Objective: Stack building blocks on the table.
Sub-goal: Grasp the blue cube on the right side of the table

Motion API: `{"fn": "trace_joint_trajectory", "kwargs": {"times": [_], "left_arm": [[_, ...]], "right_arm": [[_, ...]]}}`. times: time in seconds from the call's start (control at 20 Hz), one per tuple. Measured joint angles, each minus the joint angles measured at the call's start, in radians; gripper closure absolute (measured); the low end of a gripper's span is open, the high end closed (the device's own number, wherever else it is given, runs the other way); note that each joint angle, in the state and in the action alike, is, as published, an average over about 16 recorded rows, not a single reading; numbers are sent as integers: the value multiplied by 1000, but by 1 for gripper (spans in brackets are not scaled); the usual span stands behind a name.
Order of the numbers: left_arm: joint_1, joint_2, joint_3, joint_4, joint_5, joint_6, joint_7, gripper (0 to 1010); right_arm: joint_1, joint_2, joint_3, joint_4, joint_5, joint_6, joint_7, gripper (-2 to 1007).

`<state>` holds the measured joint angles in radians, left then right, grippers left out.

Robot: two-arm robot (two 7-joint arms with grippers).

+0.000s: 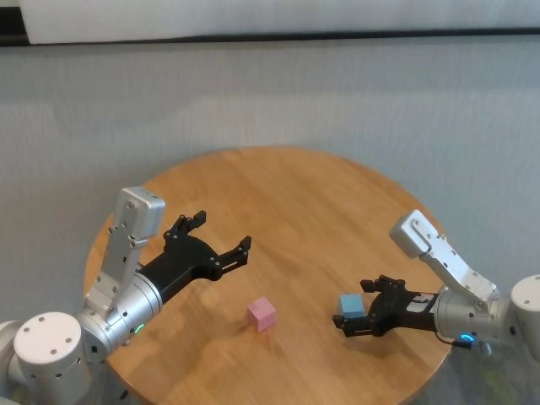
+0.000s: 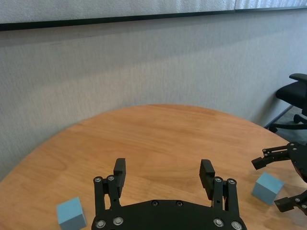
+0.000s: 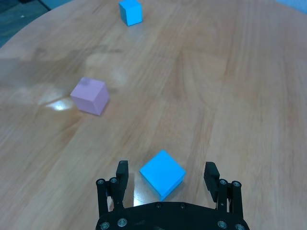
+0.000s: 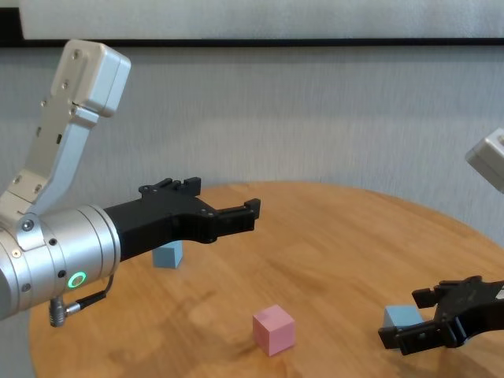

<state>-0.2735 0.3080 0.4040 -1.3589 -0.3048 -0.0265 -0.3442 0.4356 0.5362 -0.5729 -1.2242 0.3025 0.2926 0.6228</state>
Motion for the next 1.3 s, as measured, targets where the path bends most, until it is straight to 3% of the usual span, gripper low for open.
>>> {"fn": "trace_joint_trajectory", "kwargs": {"times": [1.05, 1.3], "left_arm": [[0, 0, 0, 0, 0, 0, 0, 9], [0, 0, 0, 0, 0, 0, 0, 9]], "right_arm": [[4, -7, 4, 10, 4, 23, 6, 6], [4, -7, 3, 10, 4, 23, 6, 50]]}}
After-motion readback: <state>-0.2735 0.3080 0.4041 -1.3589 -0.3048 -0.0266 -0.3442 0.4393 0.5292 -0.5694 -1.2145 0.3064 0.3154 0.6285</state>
